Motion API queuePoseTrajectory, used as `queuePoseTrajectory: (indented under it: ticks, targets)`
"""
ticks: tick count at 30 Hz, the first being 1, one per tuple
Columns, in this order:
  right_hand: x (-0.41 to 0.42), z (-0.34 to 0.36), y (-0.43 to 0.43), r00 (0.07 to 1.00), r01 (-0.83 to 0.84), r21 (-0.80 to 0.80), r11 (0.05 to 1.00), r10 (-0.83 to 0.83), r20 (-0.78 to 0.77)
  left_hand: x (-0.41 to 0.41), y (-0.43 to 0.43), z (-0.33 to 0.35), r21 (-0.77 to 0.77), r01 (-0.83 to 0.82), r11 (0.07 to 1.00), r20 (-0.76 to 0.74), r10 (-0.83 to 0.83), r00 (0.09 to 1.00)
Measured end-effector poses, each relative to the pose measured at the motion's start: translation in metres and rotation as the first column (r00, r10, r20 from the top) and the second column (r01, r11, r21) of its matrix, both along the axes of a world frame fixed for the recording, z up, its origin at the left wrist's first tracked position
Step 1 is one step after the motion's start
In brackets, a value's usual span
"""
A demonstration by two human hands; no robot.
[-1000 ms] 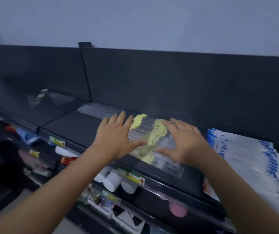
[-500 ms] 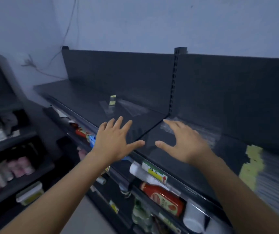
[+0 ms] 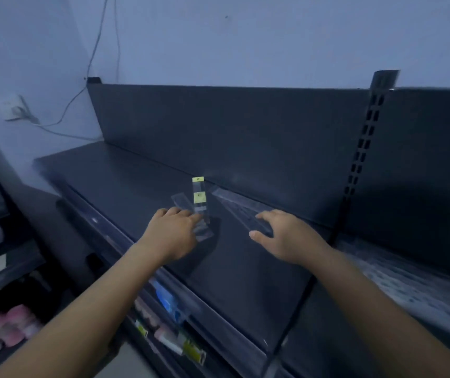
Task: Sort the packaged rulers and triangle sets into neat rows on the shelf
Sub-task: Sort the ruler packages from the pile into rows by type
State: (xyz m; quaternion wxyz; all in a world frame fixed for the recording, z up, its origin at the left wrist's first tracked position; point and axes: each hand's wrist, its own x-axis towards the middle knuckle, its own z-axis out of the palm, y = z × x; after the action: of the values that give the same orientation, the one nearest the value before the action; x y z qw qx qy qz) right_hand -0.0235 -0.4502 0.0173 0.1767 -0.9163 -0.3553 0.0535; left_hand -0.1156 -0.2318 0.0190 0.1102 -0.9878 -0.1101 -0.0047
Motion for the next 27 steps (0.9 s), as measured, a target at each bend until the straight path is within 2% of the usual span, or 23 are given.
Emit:
queuePoseTrajectory:
  ticks: [3, 7, 11, 14, 17, 21, 24, 27]
  targets:
    - [0.026, -0.006, 0.036, 0.998, 0.063, -0.025, 0.998, -0.062, 0.03, 0.034, 0.051, -0.003, -0.016, 0.028, 0.999, -0.082, -0.029, 0.996]
    - [0.062, -0.018, 0.084, 0.985, 0.165, -0.074, 0.983, -0.16, 0.069, 0.09, 0.108, -0.011, -0.192, 0.138, 0.972, -0.153, -0.168, 0.974]
    - [0.086, -0.033, 0.116, 0.937, 0.342, -0.172, 0.924, -0.322, 0.132, 0.142, 0.149, -0.015, -0.416, 0.307, 0.856, -0.183, -0.41, 0.893]
    - [0.096, -0.04, 0.129, 0.89, 0.453, -0.265, 0.851, -0.419, 0.178, 0.168, 0.161, -0.013, -0.55, 0.381, 0.743, -0.232, -0.575, 0.785]
    - [0.1, -0.043, 0.135, 0.873, 0.488, -0.28, 0.827, -0.458, 0.168, 0.185, 0.163, -0.011, -0.575, 0.42, 0.702, -0.303, -0.659, 0.688]
    - [0.099, -0.041, 0.133, 0.871, 0.488, -0.247, 0.837, -0.453, 0.189, 0.195, 0.163, -0.011, -0.533, 0.486, 0.693, -0.362, -0.706, 0.609]
    - [0.093, -0.042, 0.128, 0.875, 0.478, -0.227, 0.848, -0.435, 0.214, 0.197, 0.161, -0.009, -0.557, 0.452, 0.697, -0.41, -0.704, 0.579]
    - [0.084, -0.041, 0.126, 0.868, 0.486, -0.128, 0.864, -0.462, 0.18, 0.198, 0.157, -0.008, -0.584, 0.428, 0.69, -0.464, -0.716, 0.521]
